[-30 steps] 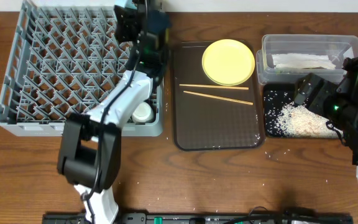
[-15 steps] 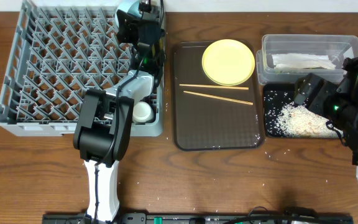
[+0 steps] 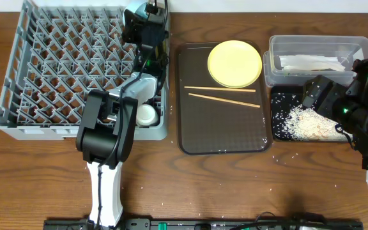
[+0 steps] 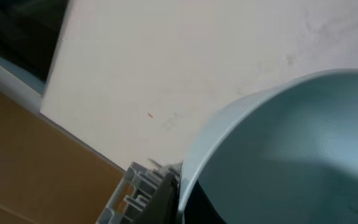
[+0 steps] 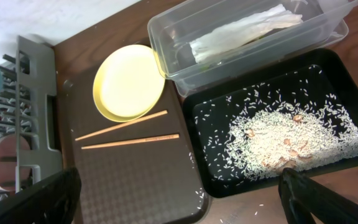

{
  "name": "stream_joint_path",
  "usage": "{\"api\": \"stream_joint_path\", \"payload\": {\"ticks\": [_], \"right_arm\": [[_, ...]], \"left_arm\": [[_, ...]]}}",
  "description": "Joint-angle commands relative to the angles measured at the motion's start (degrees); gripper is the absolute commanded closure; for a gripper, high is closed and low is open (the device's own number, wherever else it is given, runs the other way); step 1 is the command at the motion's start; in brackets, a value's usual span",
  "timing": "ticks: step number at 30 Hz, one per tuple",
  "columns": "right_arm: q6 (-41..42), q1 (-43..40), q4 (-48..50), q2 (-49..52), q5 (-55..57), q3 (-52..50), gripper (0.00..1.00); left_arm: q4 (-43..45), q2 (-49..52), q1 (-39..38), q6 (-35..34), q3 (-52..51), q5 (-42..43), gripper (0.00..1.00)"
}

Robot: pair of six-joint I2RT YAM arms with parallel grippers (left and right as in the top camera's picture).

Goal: Sort waste into correct bins and load items into the dishwasher
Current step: 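Carry the blue bowl with left gripper and place it in the rack, then reach left gripper to the yellow plate and grasp its edge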

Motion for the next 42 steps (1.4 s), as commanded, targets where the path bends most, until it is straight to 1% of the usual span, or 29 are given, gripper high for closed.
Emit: {"api": "stream_joint_path", "payload": {"ticks": [1,8,21,22,23,24,28,32,34,39,42], "right_arm": [[0.5,-0.2,-0.1,0.1,0.1,0.3,0.01],[0.5,-0.2,-0.1,0.1,0.1,0.3,0.01],[0.5,-0.2,-0.1,0.1,0.1,0.3,0.01],[0.5,-0.2,-0.1,0.1,0.1,0.3,0.01],[0.5,-0.2,-0.1,0.1,0.1,0.3,0.01],[0.5,-0.2,-0.1,0.1,0.1,0.3,0.01],[0.5,-0.2,-0.1,0.1,0.1,0.3,0.01],[0.5,-0.2,-0.1,0.1,0.1,0.3,0.01],[0.5,-0.2,-0.1,0.1,0.1,0.3,0.01],[0.5,-0.2,-0.1,0.1,0.1,0.3,0.01],[0.5,-0.2,-0.1,0.1,0.1,0.3,0.01]], "left_arm": [[0.6,1.2,1.0,-1.2,0.5,0.8,0.92],[2.8,1.2,1.9,-1.1,0.5,1.6,0.93],[-7.8,1.2,0.2,-1.2,0.5,1.6,0.92],[-8.3,1.2,-0.1,-1.2,0.5,1.6,0.9],[-8.7,1.2,-0.4,-1.2,0.5,1.6,0.86],[-8.7,1.2,-0.8,-1.2,0.5,1.6,0.79],[-9.2,1.2,-2.4,-1.2,0.5,0.0,0.62],[-9.7,1.0,-4.5,-1.1,0.5,-4.1,0.58],[-12.2,0.6,-5.8,-1.2,0.5,-5.6,0.58],[-17.3,0.1,-7.7,-1.2,0.5,-6.4,0.58],[-18.2,-0.1,-8.2,-1.2,0.5,-6.5,0.55]]}}
